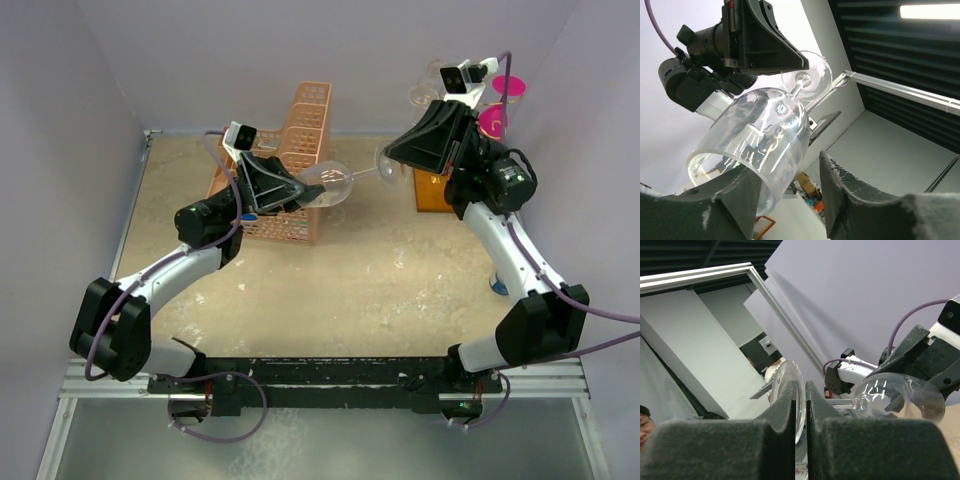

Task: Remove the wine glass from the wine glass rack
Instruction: Place the wine glass at the center of the board.

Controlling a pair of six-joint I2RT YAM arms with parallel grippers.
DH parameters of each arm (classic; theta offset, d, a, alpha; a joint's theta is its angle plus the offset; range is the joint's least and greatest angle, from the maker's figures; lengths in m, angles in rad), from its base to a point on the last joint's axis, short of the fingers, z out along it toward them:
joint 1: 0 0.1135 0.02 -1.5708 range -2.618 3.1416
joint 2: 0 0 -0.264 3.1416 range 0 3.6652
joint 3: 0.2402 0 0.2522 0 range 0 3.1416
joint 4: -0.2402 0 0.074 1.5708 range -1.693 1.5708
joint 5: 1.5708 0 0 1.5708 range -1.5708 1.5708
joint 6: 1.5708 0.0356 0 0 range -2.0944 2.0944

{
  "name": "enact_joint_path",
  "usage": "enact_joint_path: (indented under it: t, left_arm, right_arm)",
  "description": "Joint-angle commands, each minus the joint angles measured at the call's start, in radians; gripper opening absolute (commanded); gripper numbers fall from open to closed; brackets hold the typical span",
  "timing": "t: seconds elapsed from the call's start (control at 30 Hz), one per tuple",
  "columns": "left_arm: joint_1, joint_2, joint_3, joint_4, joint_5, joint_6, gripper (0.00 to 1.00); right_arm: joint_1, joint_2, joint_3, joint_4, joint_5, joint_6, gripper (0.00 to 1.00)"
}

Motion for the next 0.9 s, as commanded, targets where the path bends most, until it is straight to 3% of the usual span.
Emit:
enact_joint_path:
  t: [0.0,0.3,0.47,0.63,0.87]
  left_arm:
    - [-0.013,-0.054,0.052,0.125,0.006,0.028,0.39]
    - [-0.014,-0.068,0.052,0.164,0.002,0.001,0.21]
    - [-0.013,-0.083,0.057,0.177,-0.006,-0.014,0.18]
    - [-0.013,-0.097,0.066,0.184,-0.019,-0.04,0.0]
    - [-0.013,-0.14,0.058,0.175,-0.067,-0.075,0.0]
  right_arm:
    - [-0.004,-0.015,0.021,0.162,0.039,0.167,0.0]
    - [-0.004,-0.005,0.008,0.23,0.018,0.214,0.0]
    - [-0.005,0.006,0.006,0.242,0.016,0.213,0.04]
    - [-0.004,0.023,-0.002,0.277,0.018,0.221,0.09]
    - [-0.004,0.062,-0.003,0.341,0.032,0.251,0.11]
